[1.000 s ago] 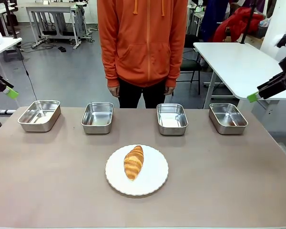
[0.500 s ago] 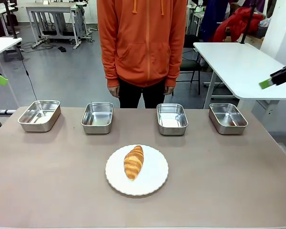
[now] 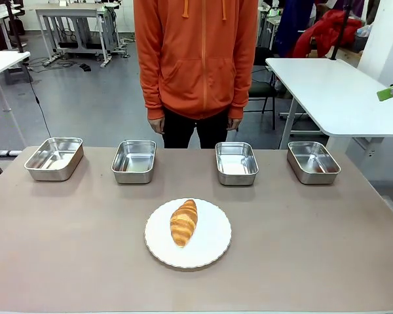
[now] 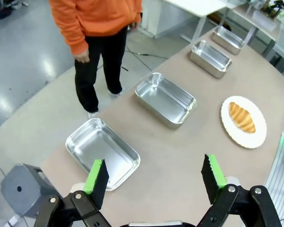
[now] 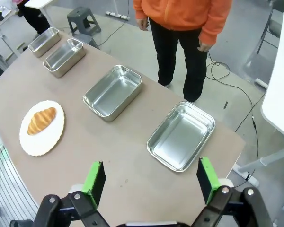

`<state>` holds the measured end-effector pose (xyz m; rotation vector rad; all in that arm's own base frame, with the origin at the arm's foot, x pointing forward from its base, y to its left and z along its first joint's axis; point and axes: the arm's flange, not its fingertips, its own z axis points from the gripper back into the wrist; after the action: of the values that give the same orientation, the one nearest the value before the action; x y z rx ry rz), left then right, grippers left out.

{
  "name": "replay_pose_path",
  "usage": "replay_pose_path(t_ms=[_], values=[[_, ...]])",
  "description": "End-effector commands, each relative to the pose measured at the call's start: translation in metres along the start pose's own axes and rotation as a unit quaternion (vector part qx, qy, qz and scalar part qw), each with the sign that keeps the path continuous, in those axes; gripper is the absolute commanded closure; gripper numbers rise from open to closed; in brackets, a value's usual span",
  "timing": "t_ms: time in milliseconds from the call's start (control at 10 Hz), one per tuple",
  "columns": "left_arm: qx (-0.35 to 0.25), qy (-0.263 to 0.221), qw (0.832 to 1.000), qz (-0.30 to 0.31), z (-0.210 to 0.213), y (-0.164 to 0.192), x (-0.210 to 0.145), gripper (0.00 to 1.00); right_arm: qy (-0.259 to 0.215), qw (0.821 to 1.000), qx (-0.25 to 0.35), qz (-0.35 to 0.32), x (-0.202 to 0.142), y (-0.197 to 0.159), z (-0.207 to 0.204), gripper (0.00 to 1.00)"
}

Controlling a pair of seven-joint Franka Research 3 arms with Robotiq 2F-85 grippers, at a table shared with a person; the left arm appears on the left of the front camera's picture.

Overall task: Place the bread in the container.
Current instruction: Place the Butter Roll into the Airtight Container indicated by the human.

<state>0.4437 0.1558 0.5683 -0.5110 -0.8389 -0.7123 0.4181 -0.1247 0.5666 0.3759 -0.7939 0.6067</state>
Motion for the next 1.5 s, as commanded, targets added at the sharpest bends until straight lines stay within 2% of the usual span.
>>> replay_pose_path(t_ms=[0, 600, 700, 800, 1400], values=[[0.0, -0.022, 1.0, -0.004, 0.004, 0.008, 0.0, 0.0, -0.013, 1.0, 0.016, 0.006, 0.001, -0.008, 0.0, 0.0], [0.018, -0.008, 0.999, 0.034, -0.001, 0.015, -0.003, 0.0, -0.015, 0.999, 0.027, -0.015, 0.0, -0.014, -0.001, 0.0], [0.003, 0.023, 0.999, 0.033, -0.008, 0.017, -0.002, 0.0, -0.006, 0.999, 0.018, -0.031, -0.001, -0.016, -0.002, 0.0], [0.012, -0.003, 1.0, 0.024, 0.0, 0.015, -0.009, 0.0, -0.005, 1.0, 0.021, -0.022, -0.002, -0.008, -0.003, 0.0], [0.012, -0.003, 1.0, 0.024, 0.0, 0.015, -0.009, 0.0, -0.005, 1.0, 0.021, -0.022, -0.002, -0.008, -0.003, 0.0]])
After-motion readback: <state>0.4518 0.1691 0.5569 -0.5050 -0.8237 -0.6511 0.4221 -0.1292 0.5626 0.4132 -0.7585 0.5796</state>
